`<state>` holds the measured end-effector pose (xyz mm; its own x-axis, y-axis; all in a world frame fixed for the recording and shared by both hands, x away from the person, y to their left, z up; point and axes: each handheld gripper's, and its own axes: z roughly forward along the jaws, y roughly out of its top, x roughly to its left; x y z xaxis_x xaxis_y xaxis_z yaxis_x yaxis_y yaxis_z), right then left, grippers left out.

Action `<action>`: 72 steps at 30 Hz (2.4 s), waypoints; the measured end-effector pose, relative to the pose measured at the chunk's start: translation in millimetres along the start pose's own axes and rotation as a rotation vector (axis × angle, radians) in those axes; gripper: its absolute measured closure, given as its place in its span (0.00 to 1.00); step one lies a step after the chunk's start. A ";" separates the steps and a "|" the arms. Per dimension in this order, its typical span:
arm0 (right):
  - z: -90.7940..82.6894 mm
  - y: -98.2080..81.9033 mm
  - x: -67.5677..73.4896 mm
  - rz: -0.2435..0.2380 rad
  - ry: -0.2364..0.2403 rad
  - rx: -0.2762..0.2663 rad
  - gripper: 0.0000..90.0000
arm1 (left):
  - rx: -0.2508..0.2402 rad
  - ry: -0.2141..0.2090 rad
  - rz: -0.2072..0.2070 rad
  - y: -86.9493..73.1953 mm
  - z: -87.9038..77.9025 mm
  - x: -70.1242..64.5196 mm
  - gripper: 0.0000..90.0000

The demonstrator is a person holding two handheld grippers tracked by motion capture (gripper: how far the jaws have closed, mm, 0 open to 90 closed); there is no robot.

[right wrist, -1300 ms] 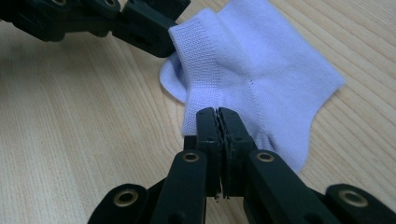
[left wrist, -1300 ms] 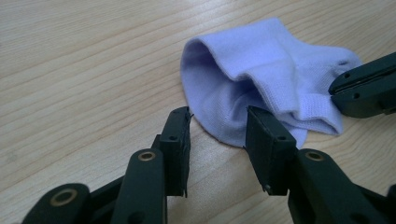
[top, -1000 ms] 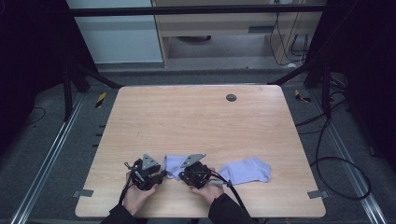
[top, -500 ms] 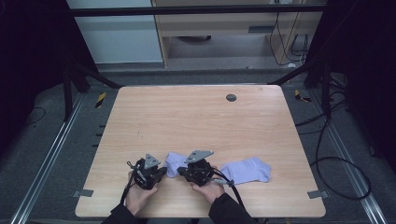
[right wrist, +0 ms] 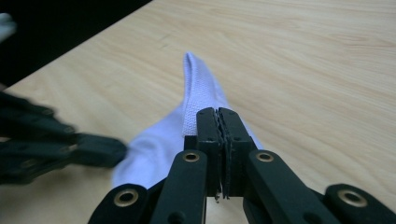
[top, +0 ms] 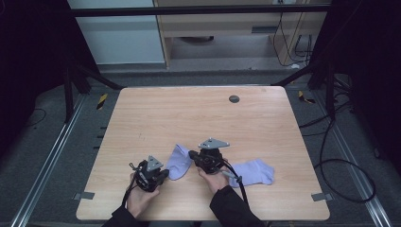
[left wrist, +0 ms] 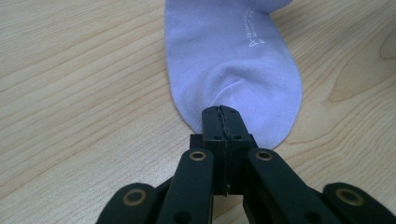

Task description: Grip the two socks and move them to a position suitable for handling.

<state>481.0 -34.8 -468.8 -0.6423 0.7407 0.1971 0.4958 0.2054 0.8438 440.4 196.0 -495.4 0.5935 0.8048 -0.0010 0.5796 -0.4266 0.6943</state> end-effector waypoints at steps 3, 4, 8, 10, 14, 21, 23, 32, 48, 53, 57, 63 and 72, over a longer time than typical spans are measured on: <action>3.9 0.3 -6.0 0.014 -0.052 0.002 0.98 | 0.000 0.002 0.006 0.0 0.0 -0.3 1.00; 5.4 0.0 -7.9 0.028 -0.074 0.006 0.98 | 0.000 0.003 0.007 0.0 0.1 -0.4 1.00; 10.0 -0.7 -13.0 0.019 -0.147 0.019 0.96 | -0.003 0.009 0.008 -0.2 0.1 0.0 1.00; 11.8 -0.4 -15.4 0.007 -0.173 0.038 0.90 | -0.013 0.024 0.002 -0.7 0.1 0.6 1.00; 8.1 2.2 -20.0 0.001 -0.189 0.037 0.79 | -0.051 0.037 -0.039 -0.3 -4.7 4.5 0.91; 4.9 6.7 -32.0 -0.014 -0.185 0.063 0.69 | -0.092 0.036 -0.116 2.3 -9.7 3.4 0.66; 9.5 6.7 -34.7 -0.024 -0.190 0.089 0.68 | -0.078 0.035 -0.121 1.7 -6.3 1.3 0.63; 31.5 -3.4 -46.0 -0.010 -0.208 0.186 0.73 | -0.028 0.050 -0.088 0.1 2.8 -6.4 0.72; 18.4 -1.6 -37.9 0.013 -0.191 0.168 0.98 | -0.043 0.030 -0.106 5.7 -4.4 -6.2 0.98; -1.9 0.3 -27.7 -0.008 -0.188 0.134 0.97 | -0.065 0.089 -0.081 13.1 -11.8 6.4 0.98; -8.8 -8.6 -22.5 -0.009 -0.189 0.130 0.97 | -0.071 0.103 -0.081 19.0 -8.7 16.4 0.98; -10.2 -27.3 -14.7 0.024 -0.164 0.142 0.97 | -0.024 0.126 -0.059 22.0 2.9 23.4 0.97; -12.5 -35.1 -11.9 0.047 -0.156 0.159 0.86 | -0.032 0.152 -0.073 20.4 4.5 28.0 0.87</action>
<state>464.0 -58.8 -494.5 -0.5244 0.8391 0.1447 0.6167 0.2572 0.7440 471.3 207.9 -484.5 0.4582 0.8872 0.0551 0.5982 -0.3536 0.7191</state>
